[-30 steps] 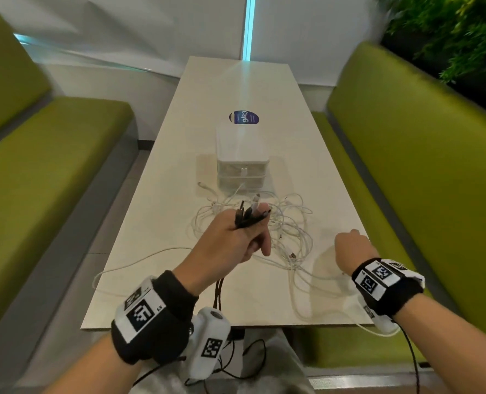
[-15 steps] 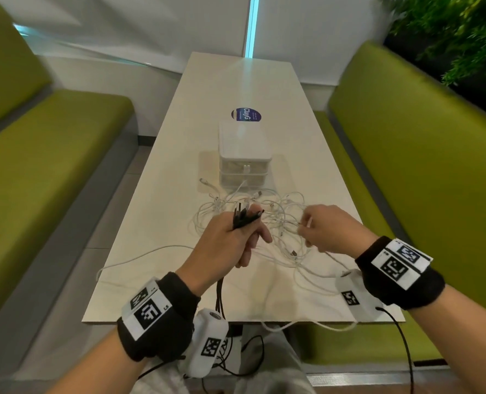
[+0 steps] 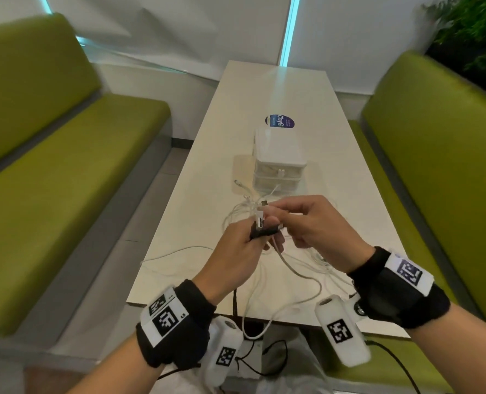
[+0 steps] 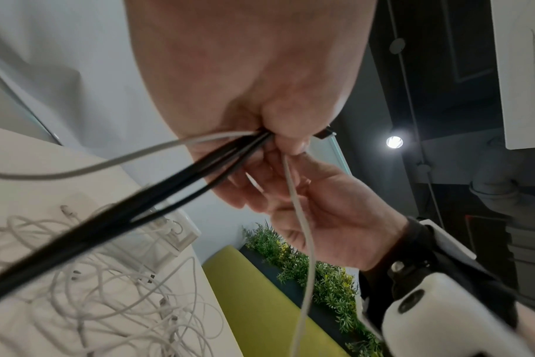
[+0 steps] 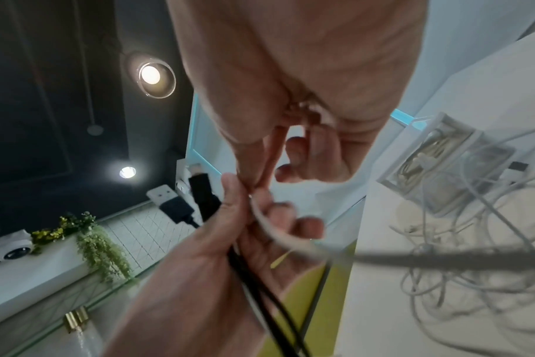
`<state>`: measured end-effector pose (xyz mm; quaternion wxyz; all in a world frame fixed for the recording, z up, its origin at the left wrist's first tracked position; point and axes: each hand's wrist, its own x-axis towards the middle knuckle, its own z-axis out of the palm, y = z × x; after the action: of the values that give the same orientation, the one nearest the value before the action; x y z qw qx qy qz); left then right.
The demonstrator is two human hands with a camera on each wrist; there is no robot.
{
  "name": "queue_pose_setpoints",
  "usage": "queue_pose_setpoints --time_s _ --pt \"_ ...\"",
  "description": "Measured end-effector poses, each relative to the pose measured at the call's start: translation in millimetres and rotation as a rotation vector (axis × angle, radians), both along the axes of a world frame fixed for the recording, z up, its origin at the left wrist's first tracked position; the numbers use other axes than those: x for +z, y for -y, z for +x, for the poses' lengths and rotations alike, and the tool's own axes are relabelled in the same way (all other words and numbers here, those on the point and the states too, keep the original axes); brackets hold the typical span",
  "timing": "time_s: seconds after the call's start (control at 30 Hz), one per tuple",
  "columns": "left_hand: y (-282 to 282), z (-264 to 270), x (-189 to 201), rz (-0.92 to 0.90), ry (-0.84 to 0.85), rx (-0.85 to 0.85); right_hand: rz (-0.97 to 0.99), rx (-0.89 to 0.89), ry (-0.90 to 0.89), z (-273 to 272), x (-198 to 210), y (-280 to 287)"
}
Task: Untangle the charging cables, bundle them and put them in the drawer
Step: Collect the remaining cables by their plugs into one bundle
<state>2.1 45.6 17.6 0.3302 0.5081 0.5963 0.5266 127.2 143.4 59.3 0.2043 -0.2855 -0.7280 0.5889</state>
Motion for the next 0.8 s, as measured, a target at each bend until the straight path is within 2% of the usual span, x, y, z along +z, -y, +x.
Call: queue_pose_setpoints --time_s 0.13,0.2,0.33,0.37,0.47,0.57,0.67,0.8 --pt "11 -3 5 0.001 0.099 0.025 -0.036 0.069 0.039 -9 -17 -2" --pt "17 -4 12 -0.009 0.143 0.041 0.115 0.137 0.150 -19 -30 -2" --pt "30 -3 37 0.030 0.188 0.064 0.437 0.450 0.583 -52 -73 10" --pt "31 -4 41 0.038 0.212 0.067 0.468 0.512 0.633 -59 -83 16" --pt "36 -10 50 0.056 0.299 0.076 0.545 0.596 0.639 -73 -107 35" --pt "44 -22 54 0.111 0.275 0.077 0.682 0.625 0.710 -77 -118 38" --pt "52 -41 60 0.211 0.258 0.114 0.641 0.697 0.825 -66 -112 31" --pt "61 -67 71 0.342 0.338 0.178 0.578 0.832 0.926 -32 -101 26"
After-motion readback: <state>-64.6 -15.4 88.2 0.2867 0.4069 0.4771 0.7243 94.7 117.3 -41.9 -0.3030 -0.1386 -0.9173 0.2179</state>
